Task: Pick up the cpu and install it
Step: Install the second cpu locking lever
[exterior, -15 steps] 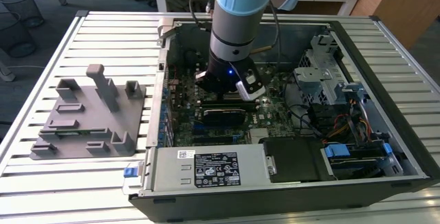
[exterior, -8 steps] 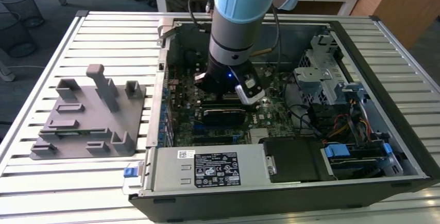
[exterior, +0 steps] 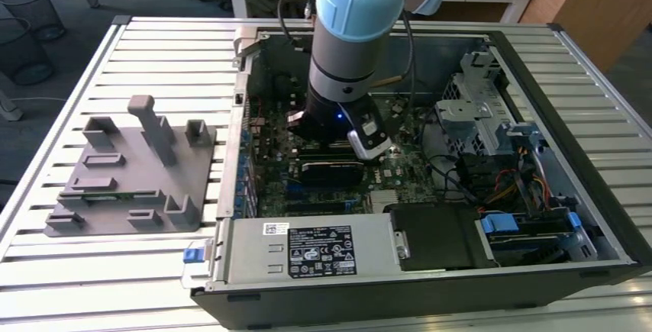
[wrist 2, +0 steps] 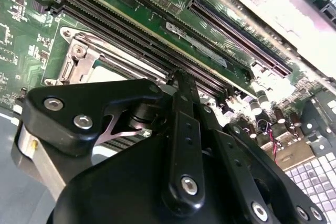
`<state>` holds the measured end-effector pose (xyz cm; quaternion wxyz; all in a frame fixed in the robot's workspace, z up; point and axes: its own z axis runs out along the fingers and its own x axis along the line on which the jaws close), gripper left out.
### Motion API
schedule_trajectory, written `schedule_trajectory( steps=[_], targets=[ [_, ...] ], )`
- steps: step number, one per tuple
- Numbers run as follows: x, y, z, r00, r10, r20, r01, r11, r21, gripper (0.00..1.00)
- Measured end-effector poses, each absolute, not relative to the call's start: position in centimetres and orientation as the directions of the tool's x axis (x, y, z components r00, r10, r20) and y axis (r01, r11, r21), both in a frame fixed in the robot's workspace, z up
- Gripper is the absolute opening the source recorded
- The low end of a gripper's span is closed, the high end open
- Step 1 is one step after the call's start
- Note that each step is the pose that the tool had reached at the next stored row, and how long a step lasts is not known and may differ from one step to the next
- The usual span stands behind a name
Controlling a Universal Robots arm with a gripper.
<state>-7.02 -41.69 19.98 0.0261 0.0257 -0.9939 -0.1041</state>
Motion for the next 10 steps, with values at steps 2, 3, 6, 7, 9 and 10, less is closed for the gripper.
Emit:
schedule_trajectory(
  steps=[2, 3, 6, 7, 9, 10],
  targets=[
    [-7.04, -41.70, 19.77, -0.997, -0.057, 0.046, -0.046, 0.975, 0.216, 0.11],
    [-7.06, -41.70, 19.69, -0.997, -0.057, 0.046, -0.046, 0.974, 0.220, 0.11],
    [-7.27, -41.70, 19.54, -0.997, -0.058, 0.044, -0.046, 0.972, 0.229, 0.11],
    [-7.36, -41.70, 19.51, -0.997, -0.058, 0.043, -0.046, 0.972, 0.232, 0.11],
    [-7.48, -41.70, 19.46, -0.997, -0.058, 0.042, -0.046, 0.971, 0.236, 0.11],
    [-7.51, -41.70, 19.42, -0.997, -0.058, 0.042, -0.046, 0.970, 0.238, 0.11]
  ],
)
